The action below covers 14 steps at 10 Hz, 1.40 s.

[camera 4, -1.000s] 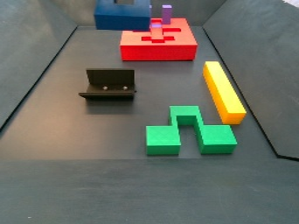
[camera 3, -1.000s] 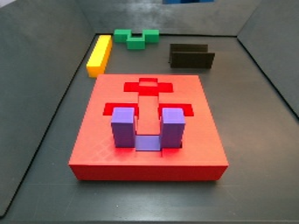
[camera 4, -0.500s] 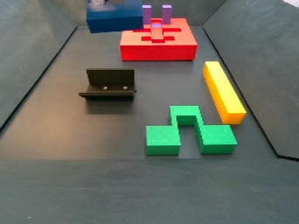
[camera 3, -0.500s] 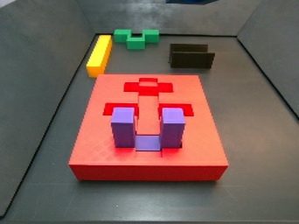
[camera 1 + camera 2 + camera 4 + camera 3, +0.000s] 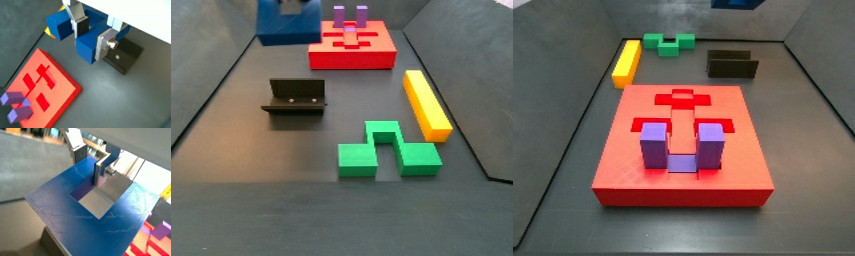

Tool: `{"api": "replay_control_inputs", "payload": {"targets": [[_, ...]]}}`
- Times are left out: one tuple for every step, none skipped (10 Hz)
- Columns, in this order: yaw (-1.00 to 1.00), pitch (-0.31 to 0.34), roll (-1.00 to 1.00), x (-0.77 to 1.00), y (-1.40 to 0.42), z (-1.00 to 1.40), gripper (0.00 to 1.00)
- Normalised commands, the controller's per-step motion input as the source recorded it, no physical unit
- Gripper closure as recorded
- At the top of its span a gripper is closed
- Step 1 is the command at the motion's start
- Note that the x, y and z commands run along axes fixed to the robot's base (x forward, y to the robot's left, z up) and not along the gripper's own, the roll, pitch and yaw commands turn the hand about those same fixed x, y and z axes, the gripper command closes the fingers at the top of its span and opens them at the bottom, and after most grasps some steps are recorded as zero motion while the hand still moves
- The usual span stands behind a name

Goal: Pick up the blue object. Move up. Place the blue object on the fixture. Regrasp the blue object. Move to above the board. Insert the blue object.
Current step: Place the blue object on the fixture.

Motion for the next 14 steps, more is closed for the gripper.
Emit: {"api": "replay_control_inputs", "payload": {"targets": [[-0.21,-0.183,-0.67,0.58,0.33,-0.33,1.0],[0.0,-0.114,-0.51,0.42,0.36,-0.45,1.0],[0.15,-0.28,-0.64,0.32,0.32,-0.5,1.0],[0.21,-0.209,-0.55,0.34,0.26,-0.55,1.0],[0.15,-0.071,-0.32,0.28,0.19,-0.51,1.0],[0.02,-0.034,-0.15,0.13,0.03,-0.53,1.0],[0.0,-0.129,-0.25,0.05,0.0,-0.48,1.0],[0.0,-0.214,-0.38,0.0,0.0,-0.39,1.0],[0.0,-0.214,-0.4,0.0,0.0,-0.19,1.0],[0.0,0.0,-0.03,0.0,0.0,-0.22,1.0],[0.0,0.051,0.26,0.0,-0.2,-0.4,1.0],[0.0,0.149,0.45,-0.07,-0.24,-0.42,1.0],[-0.08,0.246,0.43,-0.02,-0.14,-0.31,1.0],[-0.08,0.103,0.16,-0.04,-0.05,-0.2,1.0]]}}
